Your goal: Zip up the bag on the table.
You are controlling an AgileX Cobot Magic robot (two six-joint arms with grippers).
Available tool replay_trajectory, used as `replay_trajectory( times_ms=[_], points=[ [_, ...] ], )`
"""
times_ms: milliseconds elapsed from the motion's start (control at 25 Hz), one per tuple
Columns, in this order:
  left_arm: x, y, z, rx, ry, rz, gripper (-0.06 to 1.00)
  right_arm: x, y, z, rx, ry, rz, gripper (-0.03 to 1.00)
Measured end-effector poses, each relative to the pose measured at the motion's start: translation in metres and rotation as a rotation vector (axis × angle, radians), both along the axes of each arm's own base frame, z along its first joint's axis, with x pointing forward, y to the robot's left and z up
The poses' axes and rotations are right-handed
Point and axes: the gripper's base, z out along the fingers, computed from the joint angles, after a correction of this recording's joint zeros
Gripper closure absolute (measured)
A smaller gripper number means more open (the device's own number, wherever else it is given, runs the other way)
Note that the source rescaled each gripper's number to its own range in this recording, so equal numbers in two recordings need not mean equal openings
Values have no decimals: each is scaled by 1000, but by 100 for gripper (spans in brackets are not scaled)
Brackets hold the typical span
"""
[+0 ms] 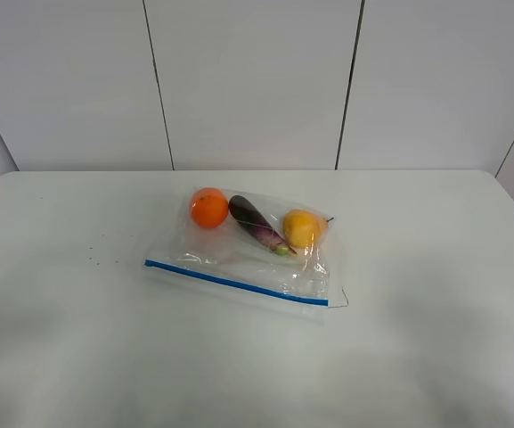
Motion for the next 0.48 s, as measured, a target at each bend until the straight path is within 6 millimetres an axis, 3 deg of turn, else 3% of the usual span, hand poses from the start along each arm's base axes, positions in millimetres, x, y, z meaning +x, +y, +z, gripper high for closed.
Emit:
replay_trajectory(
  times_ms=[480],
  points=[
    [0, 0, 0, 0, 0, 0, 7, 0, 0, 0, 2, 0, -3, 6]
  ],
)
